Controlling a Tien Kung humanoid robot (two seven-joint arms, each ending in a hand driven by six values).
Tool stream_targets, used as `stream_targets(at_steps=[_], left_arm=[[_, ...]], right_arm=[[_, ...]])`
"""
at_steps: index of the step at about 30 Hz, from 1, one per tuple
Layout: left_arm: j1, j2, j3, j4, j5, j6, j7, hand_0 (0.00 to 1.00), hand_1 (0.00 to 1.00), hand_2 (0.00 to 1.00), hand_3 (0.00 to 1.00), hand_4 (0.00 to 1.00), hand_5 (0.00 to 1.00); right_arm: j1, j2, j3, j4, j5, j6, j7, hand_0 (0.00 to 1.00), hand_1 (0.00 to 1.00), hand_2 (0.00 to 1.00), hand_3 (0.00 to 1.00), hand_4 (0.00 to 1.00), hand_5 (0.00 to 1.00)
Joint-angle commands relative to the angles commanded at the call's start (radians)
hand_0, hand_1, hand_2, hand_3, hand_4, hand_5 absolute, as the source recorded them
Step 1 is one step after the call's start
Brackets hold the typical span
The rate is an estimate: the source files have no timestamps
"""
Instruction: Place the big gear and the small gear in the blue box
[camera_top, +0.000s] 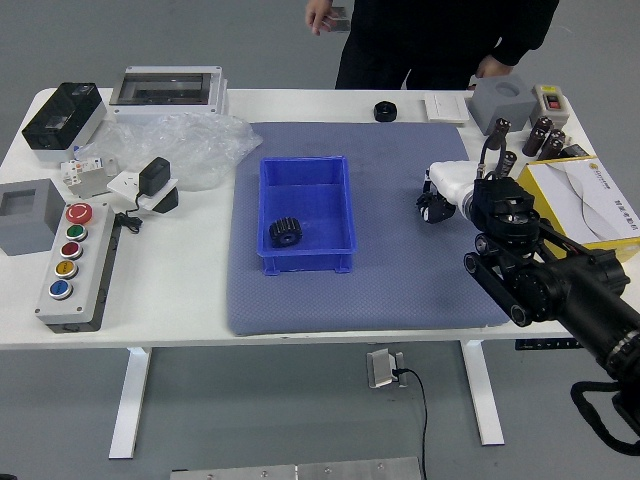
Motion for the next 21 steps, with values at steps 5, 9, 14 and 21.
stream_targets(at_steps=[5, 9, 14, 21], left_arm=[[0.0, 0.001, 0.0, 0.0, -0.002, 0.001, 0.0, 0.826, 0.785, 0.778, 0.757, 0.663, 0.38], [0.0, 0.003, 0.001, 0.0, -0.005, 0.001, -0.001, 0.826, 0.785, 0.779, 0.757, 0.662, 0.381], [0.0, 0.005, 0.002, 0.0, -0.008, 0.002, -0.002, 0.826, 0.785, 0.778, 0.757, 0.663, 0.381], [0.002, 0.008, 0.002, 0.0, -0.012, 0.003, -0.002, 0.826, 0.786, 0.778, 0.757, 0.663, 0.381]], right_arm=[[0.002, -0.007, 0.006, 0.012, 0.0, -0.001, -0.001, 0.556, 0.431, 0.45, 0.494, 0.524, 0.223], [0.004, -0.018, 0.018, 0.035, 0.0, -0.001, -0.003, 0.559, 0.431, 0.449, 0.495, 0.509, 0.222], [0.004, -0.034, 0.048, 0.086, 0.0, -0.001, -0.008, 0.565, 0.429, 0.447, 0.497, 0.509, 0.225], [-0.005, -0.057, 0.088, 0.216, 0.0, 0.002, -0.018, 0.566, 0.43, 0.446, 0.494, 0.506, 0.227]])
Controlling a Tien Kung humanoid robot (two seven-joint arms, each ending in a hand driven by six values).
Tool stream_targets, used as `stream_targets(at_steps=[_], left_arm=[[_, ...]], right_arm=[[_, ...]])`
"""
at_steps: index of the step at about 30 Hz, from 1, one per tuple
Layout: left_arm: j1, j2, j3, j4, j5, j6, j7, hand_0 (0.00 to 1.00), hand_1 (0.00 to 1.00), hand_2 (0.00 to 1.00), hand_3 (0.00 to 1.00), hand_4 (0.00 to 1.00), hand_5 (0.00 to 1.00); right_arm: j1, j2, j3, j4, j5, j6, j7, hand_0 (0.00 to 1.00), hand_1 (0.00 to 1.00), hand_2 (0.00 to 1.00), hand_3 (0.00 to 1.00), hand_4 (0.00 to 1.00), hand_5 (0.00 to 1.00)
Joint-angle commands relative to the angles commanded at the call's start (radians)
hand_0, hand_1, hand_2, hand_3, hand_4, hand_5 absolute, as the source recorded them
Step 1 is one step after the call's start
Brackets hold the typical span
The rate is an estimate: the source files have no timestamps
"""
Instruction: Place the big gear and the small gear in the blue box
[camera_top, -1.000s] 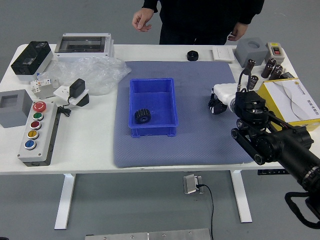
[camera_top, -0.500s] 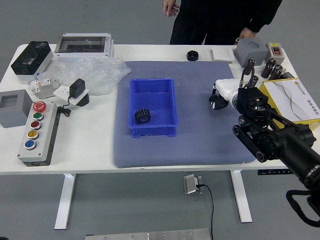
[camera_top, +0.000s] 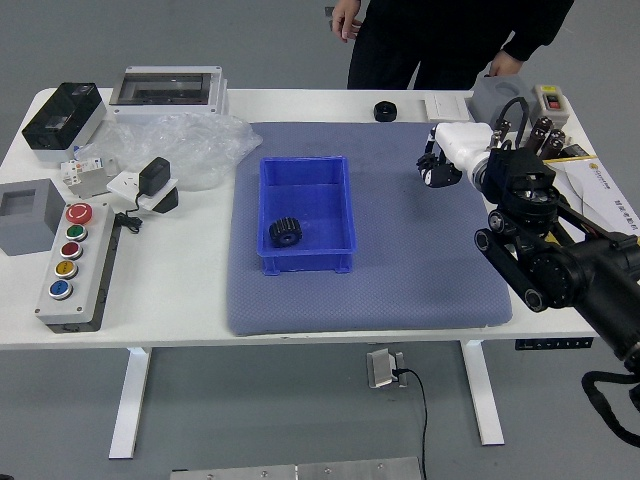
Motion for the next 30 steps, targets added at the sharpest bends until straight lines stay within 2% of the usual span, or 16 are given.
stream_targets(at_steps=[8, 12, 15, 22, 26, 27, 30], left_arm=[[0.0, 0.0, 0.0, 0.0, -0.001, 0.0, 0.0, 0.826, 0.785, 0.778, 0.757, 0.663, 0.381], [0.002, 0.0, 0.001, 0.0, 0.001, -0.001, 0.0, 0.826, 0.786, 0.778, 0.756, 0.662, 0.381], [0.004, 0.0, 0.0, 0.0, 0.004, -0.002, 0.001, 0.826, 0.785, 0.778, 0.756, 0.662, 0.381], [0.007, -0.003, -0.001, 0.0, 0.014, -0.004, 0.001, 0.826, 0.785, 0.778, 0.756, 0.662, 0.38], [0.006, -0.005, -0.002, 0.0, 0.019, -0.006, 0.002, 0.826, 0.785, 0.778, 0.756, 0.662, 0.38], [0.005, -0.005, -0.002, 0.0, 0.02, -0.006, 0.002, 0.826, 0.785, 0.778, 0.756, 0.662, 0.38], [0.005, -0.005, -0.003, 0.0, 0.023, -0.006, 0.003, 0.826, 0.785, 0.778, 0.756, 0.662, 0.38]], right_arm=[[-0.012, 0.009, -0.018, 0.171, 0.0, 0.011, -0.013, 0.568, 0.43, 0.446, 0.492, 0.503, 0.226], [-0.015, 0.042, -0.046, 0.26, 0.0, 0.017, -0.018, 0.568, 0.43, 0.447, 0.492, 0.503, 0.226], [-0.014, 0.073, -0.071, 0.301, 0.0, 0.02, -0.02, 0.57, 0.431, 0.447, 0.492, 0.501, 0.226], [-0.028, 0.161, -0.126, 0.313, 0.0, 0.014, -0.018, 0.569, 0.431, 0.447, 0.491, 0.502, 0.229], [-0.039, 0.187, -0.144, 0.3, 0.0, 0.023, -0.018, 0.569, 0.431, 0.447, 0.491, 0.502, 0.229], [-0.041, 0.19, -0.145, 0.296, 0.0, 0.029, -0.018, 0.6, 0.509, 0.563, 0.665, 0.699, 0.417], [-0.044, 0.194, -0.139, 0.288, 0.0, 0.049, -0.018, 0.6, 0.509, 0.563, 0.665, 0.699, 0.417]])
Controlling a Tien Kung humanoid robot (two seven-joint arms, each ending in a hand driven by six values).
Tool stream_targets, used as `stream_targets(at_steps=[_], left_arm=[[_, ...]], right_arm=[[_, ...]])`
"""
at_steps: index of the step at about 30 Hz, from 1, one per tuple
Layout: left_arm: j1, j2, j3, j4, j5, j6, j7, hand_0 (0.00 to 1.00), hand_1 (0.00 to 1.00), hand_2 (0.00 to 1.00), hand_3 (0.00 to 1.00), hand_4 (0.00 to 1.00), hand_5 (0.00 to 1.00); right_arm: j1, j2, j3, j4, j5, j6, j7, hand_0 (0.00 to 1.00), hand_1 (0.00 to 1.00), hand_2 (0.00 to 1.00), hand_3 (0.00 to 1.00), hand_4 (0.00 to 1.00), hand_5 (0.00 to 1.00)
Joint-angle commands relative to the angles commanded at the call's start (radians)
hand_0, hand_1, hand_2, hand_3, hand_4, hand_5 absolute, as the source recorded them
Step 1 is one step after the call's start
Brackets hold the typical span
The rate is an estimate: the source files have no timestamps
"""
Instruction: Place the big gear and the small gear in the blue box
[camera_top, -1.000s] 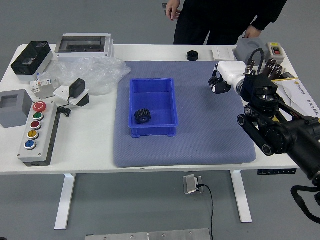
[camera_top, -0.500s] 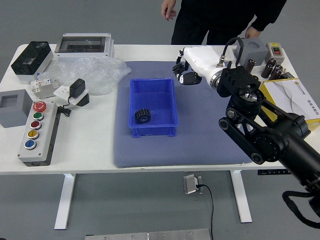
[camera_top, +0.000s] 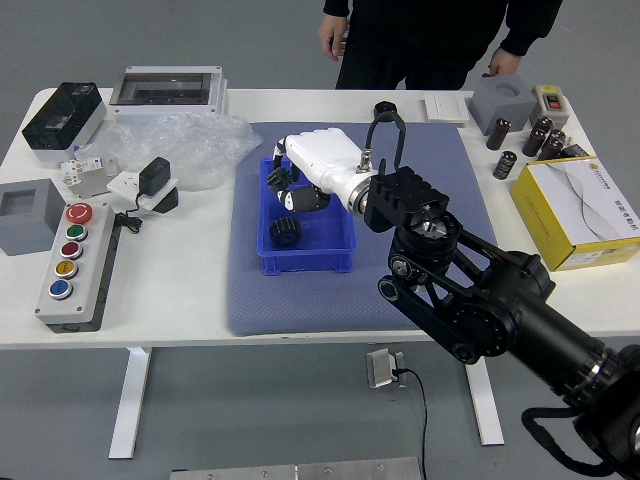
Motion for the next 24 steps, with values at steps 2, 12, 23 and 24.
stream_targets(at_steps=[2, 12, 23, 24], left_arm=[[0.0, 0.0, 0.0, 0.0, 0.002, 0.0, 0.0, 0.826, 0.785, 0.778, 0.756, 0.662, 0.38], [0.0, -0.001, -0.001, 0.0, 0.005, -0.001, 0.0, 0.826, 0.786, 0.778, 0.757, 0.662, 0.38], [0.003, -0.002, 0.0, 0.0, -0.007, 0.001, -0.002, 0.826, 0.785, 0.778, 0.757, 0.663, 0.379], [0.004, -0.002, 0.0, 0.0, -0.008, 0.002, -0.002, 0.826, 0.785, 0.778, 0.757, 0.663, 0.379]], right_arm=[[-0.001, 0.001, 0.008, -0.004, 0.0, 0.012, 0.0, 0.6, 0.509, 0.563, 0.665, 0.699, 0.417], [-0.003, -0.01, 0.032, -0.006, 0.0, 0.041, 0.0, 0.704, 0.657, 0.809, 0.88, 0.83, 0.534], [-0.038, -0.05, 0.137, 0.034, 0.037, 0.008, 0.009, 0.741, 0.701, 0.828, 0.879, 0.838, 0.566], [-0.045, -0.056, 0.154, 0.04, 0.048, 0.001, 0.011, 0.741, 0.701, 0.828, 0.879, 0.838, 0.566]])
